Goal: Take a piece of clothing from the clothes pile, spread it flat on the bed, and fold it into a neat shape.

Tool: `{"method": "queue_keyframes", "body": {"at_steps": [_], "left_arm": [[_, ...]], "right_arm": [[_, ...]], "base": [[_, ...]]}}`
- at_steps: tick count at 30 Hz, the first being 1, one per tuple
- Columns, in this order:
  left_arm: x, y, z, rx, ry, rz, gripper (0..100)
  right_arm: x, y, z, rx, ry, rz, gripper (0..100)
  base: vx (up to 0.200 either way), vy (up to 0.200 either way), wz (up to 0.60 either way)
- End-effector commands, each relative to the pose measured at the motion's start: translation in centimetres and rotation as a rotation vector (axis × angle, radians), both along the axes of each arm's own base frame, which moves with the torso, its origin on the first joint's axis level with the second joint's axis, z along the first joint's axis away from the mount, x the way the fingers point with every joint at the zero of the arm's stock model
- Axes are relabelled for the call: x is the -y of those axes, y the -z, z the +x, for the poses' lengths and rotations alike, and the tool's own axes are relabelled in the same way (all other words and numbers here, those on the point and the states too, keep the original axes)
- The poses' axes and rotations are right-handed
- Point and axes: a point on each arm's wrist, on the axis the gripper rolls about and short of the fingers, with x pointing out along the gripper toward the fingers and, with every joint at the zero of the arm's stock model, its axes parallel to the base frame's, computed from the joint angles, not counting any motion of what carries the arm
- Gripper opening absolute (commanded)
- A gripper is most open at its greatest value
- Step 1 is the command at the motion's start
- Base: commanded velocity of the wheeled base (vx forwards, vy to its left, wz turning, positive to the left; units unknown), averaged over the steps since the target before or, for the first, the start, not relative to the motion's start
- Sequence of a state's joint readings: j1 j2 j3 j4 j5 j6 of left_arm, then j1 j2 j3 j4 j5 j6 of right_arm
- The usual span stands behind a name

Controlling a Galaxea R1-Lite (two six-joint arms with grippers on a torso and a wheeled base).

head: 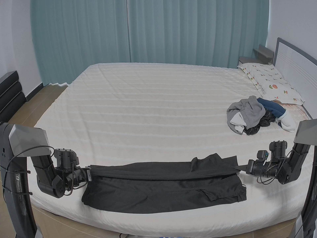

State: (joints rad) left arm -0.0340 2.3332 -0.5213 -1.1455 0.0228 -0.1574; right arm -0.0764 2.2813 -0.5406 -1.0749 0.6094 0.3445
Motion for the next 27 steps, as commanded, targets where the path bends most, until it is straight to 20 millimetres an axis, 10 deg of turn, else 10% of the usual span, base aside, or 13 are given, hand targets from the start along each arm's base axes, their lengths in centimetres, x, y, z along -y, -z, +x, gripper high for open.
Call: {"method": "queue_keyframes", "body": {"at_steps": [1,18,19,20,27], "left_arm": [[0.1,0.5,-0.8,-0.036,0.014,0.015,0],[0.8,0.9,-1.5,-0.074,0.048,0.028,0],[0.9,0.9,-1.7,-0.076,0.05,0.027,0],[1.0,0.8,-1.8,-0.075,0.054,0.028,100],[1.2,-1.4,-2.8,-0.038,0.107,-0.014,100]], "right_arm": [[0.0,0.4,-0.2,-0.014,-0.012,-0.014,0],[0.1,1.6,-0.3,-0.048,-0.02,-0.025,0],[0.0,1.6,-0.2,-0.045,-0.022,-0.025,100],[0.0,1.4,-0.2,-0.04,-0.021,-0.025,100],[0.4,-0.6,0.4,-0.004,0.02,0.027,100]], "base": [[0.0,0.0,0.0],[0.0,0.0,0.0],[0.0,0.0,0.0],[0.0,0.0,0.0],[0.0,0.0,0.0]]}}
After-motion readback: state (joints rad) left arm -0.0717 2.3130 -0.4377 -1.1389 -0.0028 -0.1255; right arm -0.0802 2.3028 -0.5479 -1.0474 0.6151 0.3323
